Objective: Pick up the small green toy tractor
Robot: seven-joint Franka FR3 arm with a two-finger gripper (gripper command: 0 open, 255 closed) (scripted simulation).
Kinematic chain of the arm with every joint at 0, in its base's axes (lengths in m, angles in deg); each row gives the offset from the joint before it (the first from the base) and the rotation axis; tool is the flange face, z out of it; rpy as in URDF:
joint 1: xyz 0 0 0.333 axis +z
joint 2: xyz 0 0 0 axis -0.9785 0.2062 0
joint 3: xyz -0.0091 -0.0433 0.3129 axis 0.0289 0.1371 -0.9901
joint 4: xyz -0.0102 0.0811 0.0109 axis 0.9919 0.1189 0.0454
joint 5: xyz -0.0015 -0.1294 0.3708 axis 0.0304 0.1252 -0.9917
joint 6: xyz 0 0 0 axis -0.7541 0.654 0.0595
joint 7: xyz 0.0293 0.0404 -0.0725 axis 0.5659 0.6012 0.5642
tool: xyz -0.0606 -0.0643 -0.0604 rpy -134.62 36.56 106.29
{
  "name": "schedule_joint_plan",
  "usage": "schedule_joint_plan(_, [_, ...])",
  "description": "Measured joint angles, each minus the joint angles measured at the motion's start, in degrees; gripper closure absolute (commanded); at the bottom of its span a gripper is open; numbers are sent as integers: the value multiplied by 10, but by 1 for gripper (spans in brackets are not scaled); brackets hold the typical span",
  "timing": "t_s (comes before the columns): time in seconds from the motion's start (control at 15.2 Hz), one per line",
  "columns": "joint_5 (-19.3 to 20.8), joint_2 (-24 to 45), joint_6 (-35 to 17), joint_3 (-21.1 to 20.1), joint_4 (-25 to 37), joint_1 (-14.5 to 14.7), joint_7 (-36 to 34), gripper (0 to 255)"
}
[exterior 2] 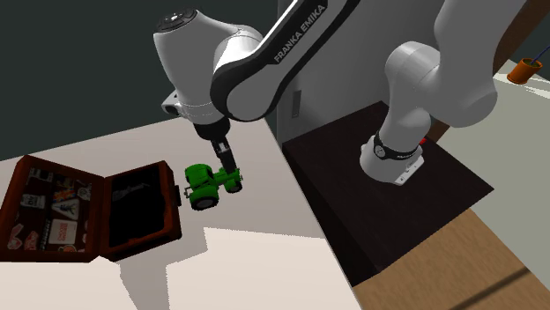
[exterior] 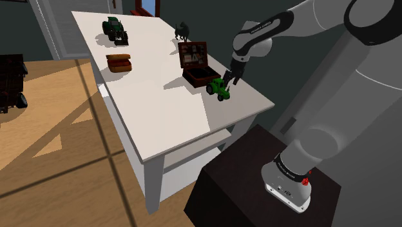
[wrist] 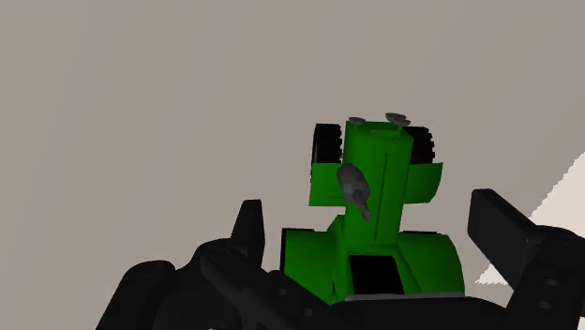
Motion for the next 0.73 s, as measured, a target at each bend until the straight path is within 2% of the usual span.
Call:
schedule_joint_plan(0.2, [-6, 15, -20, -1, -5, 0, 4, 0])
schedule_joint_plan(0.26, [-7, 17, -22, -1, -6, 0, 5, 255])
schedule_joint_plan(0.73, [-7, 19, -24, 0, -7, -1, 6, 255])
